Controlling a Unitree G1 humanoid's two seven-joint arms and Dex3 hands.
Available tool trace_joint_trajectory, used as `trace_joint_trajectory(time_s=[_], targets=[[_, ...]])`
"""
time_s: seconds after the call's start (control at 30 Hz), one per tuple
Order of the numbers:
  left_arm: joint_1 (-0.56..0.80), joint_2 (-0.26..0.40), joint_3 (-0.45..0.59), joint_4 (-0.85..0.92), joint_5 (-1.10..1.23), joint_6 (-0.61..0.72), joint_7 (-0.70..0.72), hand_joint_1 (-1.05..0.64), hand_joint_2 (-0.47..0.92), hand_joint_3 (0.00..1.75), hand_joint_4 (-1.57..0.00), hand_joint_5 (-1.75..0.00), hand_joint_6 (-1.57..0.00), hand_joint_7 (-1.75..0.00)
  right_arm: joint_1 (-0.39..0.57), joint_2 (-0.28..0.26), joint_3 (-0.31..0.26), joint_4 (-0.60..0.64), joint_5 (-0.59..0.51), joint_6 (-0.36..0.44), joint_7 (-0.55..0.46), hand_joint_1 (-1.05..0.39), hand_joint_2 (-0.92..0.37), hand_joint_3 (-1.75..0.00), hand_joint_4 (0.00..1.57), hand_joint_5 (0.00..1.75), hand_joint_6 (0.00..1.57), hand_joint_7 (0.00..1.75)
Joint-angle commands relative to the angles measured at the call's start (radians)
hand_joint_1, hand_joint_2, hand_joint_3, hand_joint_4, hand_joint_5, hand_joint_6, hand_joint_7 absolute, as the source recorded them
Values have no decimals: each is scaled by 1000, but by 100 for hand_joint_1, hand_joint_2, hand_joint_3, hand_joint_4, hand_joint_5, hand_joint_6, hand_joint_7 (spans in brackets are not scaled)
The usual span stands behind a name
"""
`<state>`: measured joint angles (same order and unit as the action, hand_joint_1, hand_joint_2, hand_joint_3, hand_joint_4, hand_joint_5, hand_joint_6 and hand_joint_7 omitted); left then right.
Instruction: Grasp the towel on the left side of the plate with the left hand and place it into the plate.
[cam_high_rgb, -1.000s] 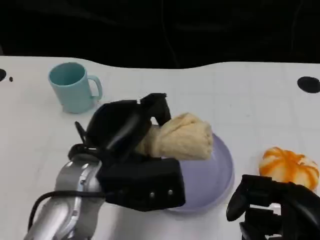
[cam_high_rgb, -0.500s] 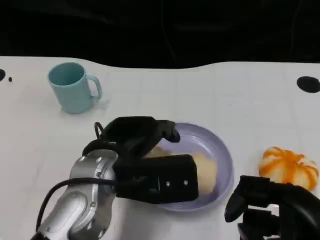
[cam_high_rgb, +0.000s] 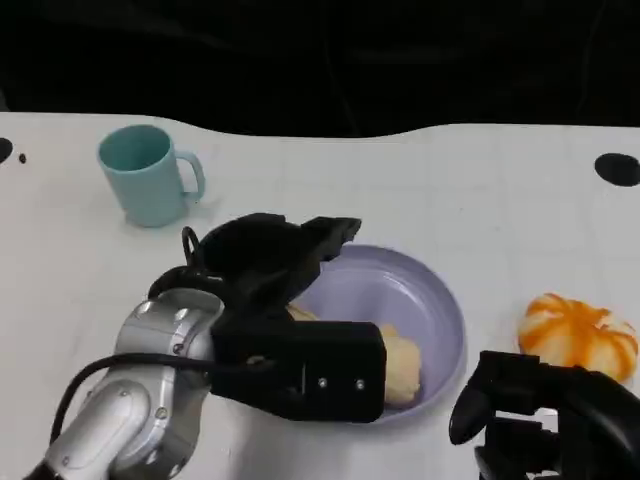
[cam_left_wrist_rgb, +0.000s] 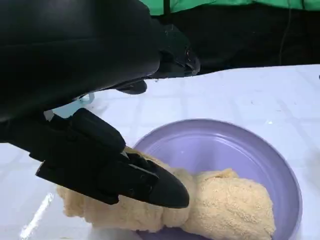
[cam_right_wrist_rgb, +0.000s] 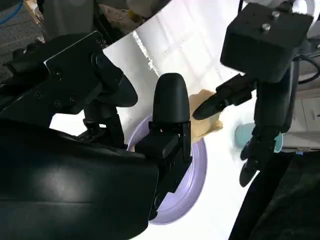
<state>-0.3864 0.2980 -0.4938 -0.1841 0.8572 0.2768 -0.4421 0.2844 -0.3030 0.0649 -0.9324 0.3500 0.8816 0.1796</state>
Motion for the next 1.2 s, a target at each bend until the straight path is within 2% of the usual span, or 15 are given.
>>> trace_joint_trajectory(time_s=[0.03, 0.43, 0.67, 0.87, 0.97, 1.1, 1.17, 1.2], targets=[[24, 54, 37, -73, -1, -20, -23, -83, 92, 11, -16, -27, -14, -2, -2, -10, -23, -5, 10, 9, 1, -1, -51, -124, 69, 173, 66, 147], [107, 156, 174, -263, -80, -53, -104, -82, 92, 12, -14, -31, -18, -3, -6, -16, -23, 1, 9, 2, 6, -1, -51, -123, 70, 173, 67, 146], [236, 222, 295, -366, -161, -128, -81, -78, 92, 12, -18, -34, -19, -3, -9, -14, -19, 3, 11, 5, 1, 1, -51, -123, 69, 173, 67, 146], [354, 229, 408, -447, -265, -194, -61, -71, 92, 13, -24, -34, -26, -5, -13, -12, -15, 10, 12, 6, -1, 0, -51, -123, 69, 173, 67, 146], [421, 182, 475, -480, -375, -194, -43, -65, 92, 16, -38, -36, -36, -6, -14, -13, -11, 13, 8, 2, -4, 0, -51, -122, 69, 173, 67, 145], [511, 87, 543, -515, -571, -178, -14, -33, 92, 18, -75, -51, -77, -14, -15, -14, -13, 18, 12, -3, 0, 0, -52, -121, 69, 173, 66, 145], [549, 34, 560, -517, -665, -177, 7, -27, 92, 19, -81, -60, -88, -14, -15, -14, -13, 18, 12, -2, 0, 0, -52, -121, 69, 173, 66, 145], [568, 5, 567, -518, -710, -172, 20, -21, 92, 21, -83, -75, -98, -16, -16, -13, -13, 18, 12, -1, -1, 0, -52, -121, 69, 173, 67, 145]])
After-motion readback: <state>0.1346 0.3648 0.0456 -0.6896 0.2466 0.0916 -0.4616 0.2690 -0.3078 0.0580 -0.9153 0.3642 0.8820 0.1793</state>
